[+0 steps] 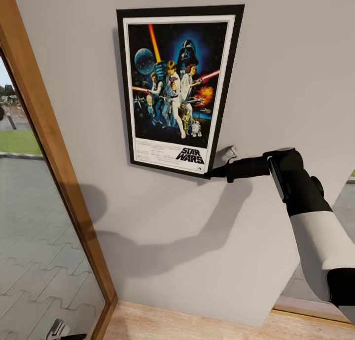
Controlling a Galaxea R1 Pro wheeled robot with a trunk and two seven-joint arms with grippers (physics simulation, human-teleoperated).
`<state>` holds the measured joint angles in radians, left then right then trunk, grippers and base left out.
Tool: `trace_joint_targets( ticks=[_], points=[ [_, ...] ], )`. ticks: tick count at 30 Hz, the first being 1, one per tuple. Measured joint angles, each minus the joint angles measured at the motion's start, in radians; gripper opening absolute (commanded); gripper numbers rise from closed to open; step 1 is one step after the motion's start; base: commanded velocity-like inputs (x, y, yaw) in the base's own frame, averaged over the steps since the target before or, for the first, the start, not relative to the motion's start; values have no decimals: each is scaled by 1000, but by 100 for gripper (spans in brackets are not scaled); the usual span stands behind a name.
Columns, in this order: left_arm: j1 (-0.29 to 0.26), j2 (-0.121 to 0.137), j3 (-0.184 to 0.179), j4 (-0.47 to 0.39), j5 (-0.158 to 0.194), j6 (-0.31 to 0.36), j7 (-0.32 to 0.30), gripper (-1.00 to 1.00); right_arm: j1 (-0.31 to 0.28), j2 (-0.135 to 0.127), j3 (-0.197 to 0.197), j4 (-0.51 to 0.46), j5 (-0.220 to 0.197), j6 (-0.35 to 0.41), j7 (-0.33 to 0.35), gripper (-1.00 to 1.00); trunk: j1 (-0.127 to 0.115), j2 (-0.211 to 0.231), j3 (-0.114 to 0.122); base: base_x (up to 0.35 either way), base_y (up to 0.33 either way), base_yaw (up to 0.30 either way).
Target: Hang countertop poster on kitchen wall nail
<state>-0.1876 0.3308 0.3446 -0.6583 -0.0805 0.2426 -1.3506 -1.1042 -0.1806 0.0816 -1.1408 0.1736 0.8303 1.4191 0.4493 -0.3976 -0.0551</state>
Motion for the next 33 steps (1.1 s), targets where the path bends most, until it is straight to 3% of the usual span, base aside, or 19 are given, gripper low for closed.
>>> trace_joint_targets(
  ticks=[33],
  points=[
    [0,0,0,0,0,0,0,100,3,-18,-5,-1,-1,-2,7,-100,0,0,0,-6,-21,0]
  ],
)
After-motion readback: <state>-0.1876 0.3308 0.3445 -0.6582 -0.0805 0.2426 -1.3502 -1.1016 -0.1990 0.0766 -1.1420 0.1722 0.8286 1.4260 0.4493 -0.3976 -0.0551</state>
